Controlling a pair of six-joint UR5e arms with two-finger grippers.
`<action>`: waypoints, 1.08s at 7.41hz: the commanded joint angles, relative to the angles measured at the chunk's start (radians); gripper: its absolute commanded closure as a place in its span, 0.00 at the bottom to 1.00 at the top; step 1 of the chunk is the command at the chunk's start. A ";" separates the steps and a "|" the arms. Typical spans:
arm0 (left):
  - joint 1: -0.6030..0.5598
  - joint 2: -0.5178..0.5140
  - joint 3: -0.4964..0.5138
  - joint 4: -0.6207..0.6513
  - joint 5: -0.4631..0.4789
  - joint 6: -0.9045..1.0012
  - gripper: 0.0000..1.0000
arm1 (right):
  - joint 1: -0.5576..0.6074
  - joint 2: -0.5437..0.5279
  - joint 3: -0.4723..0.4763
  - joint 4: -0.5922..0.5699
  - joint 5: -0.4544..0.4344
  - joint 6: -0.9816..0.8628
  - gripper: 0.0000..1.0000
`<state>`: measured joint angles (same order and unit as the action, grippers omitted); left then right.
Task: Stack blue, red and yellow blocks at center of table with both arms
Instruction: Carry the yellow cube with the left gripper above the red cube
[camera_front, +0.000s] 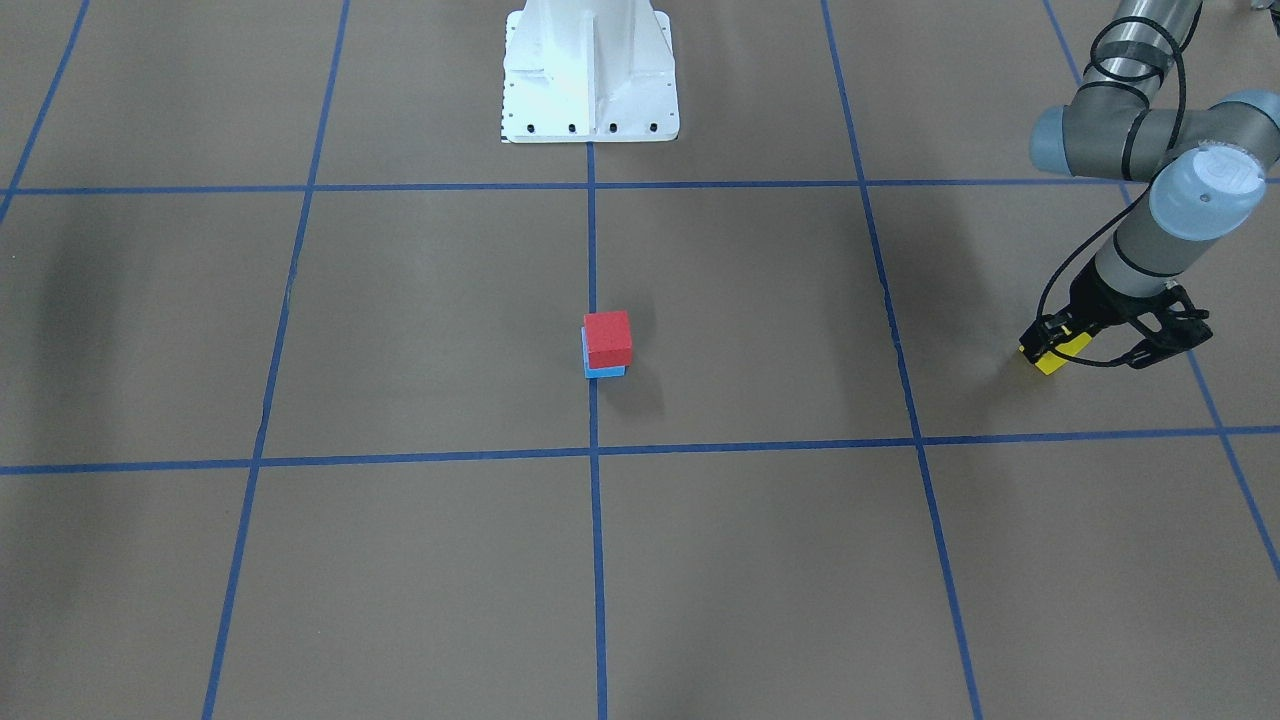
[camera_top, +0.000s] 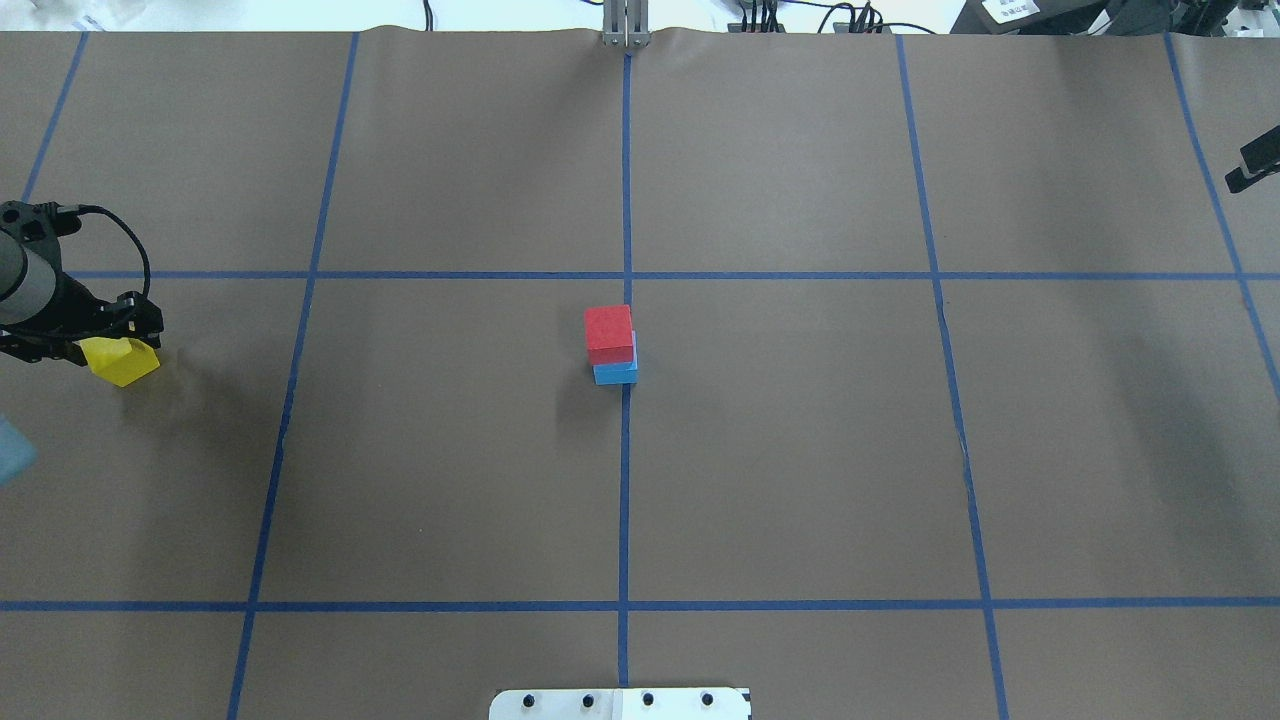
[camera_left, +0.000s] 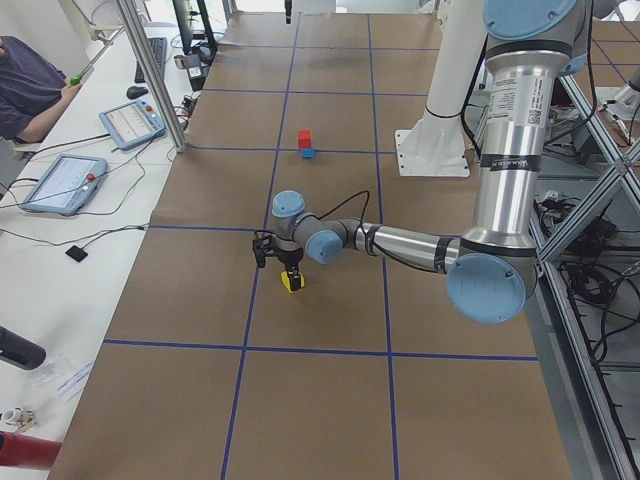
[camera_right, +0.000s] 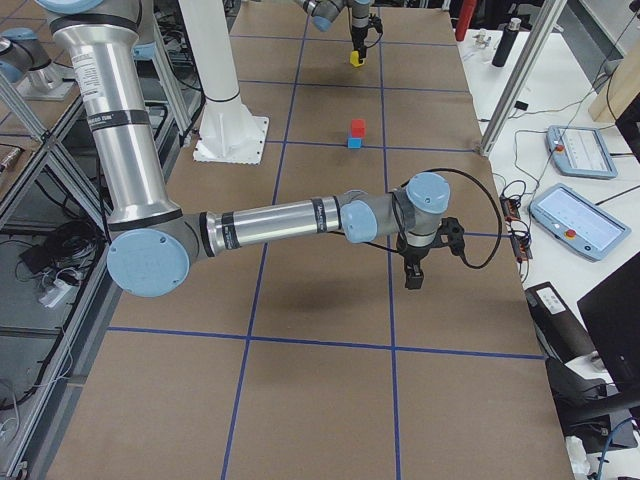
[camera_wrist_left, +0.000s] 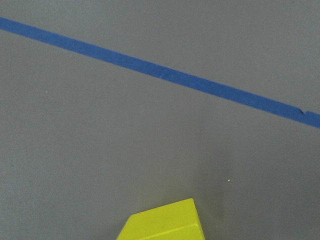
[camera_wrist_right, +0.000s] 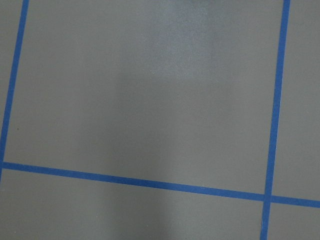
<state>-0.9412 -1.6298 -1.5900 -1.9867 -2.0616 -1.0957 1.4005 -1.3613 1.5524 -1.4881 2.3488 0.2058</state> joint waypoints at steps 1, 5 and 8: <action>0.001 0.013 -0.031 -0.001 0.005 0.003 1.00 | 0.000 -0.001 0.000 0.000 -0.002 0.000 0.00; -0.005 -0.036 -0.245 0.217 -0.005 0.014 1.00 | 0.000 -0.002 -0.003 0.000 -0.002 -0.006 0.00; 0.106 -0.429 -0.249 0.559 -0.005 0.017 1.00 | 0.000 -0.002 -0.005 0.002 0.001 -0.006 0.00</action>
<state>-0.8973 -1.8795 -1.8449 -1.5859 -2.0673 -1.0770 1.4006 -1.3642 1.5483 -1.4876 2.3483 0.1991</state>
